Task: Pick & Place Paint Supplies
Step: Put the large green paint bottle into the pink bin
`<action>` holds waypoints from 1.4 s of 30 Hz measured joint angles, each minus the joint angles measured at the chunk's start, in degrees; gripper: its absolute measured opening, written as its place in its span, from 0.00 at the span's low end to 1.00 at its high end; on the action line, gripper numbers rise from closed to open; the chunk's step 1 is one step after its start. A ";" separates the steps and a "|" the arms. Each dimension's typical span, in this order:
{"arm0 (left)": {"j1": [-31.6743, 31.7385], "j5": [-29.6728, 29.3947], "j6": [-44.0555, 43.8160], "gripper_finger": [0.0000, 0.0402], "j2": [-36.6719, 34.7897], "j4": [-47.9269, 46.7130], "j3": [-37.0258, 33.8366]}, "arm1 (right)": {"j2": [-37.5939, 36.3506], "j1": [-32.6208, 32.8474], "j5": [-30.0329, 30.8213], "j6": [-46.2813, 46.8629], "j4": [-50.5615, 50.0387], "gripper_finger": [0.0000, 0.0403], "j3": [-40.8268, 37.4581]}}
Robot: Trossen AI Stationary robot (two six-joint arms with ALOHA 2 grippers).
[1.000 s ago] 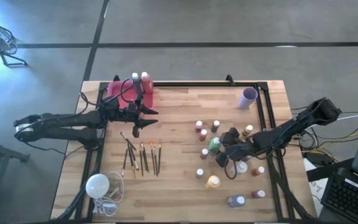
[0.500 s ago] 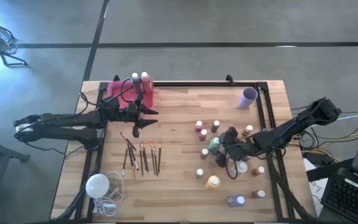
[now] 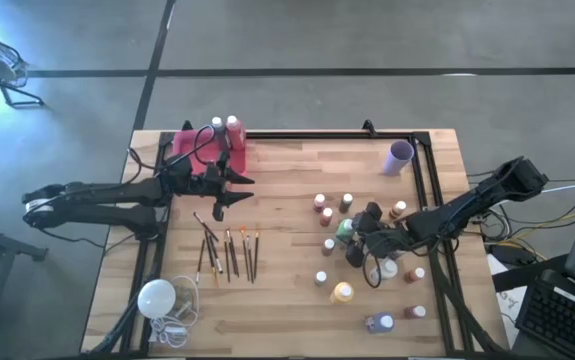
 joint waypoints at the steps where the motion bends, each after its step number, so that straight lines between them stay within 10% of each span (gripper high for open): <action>1: 0.00 0.00 0.00 0.42 0.02 -0.02 0.00 | 0.00 0.00 0.00 -0.02 0.00 0.55 0.00; 21: -0.01 0.00 0.00 0.42 0.02 -0.03 -0.01 | -0.11 -0.02 -1.29 -2.44 -1.13 0.50 1.25; 42: 0.00 0.00 -0.01 0.42 0.02 -0.07 -0.01 | -1.86 -0.60 -1.16 -16.85 -20.39 0.51 21.39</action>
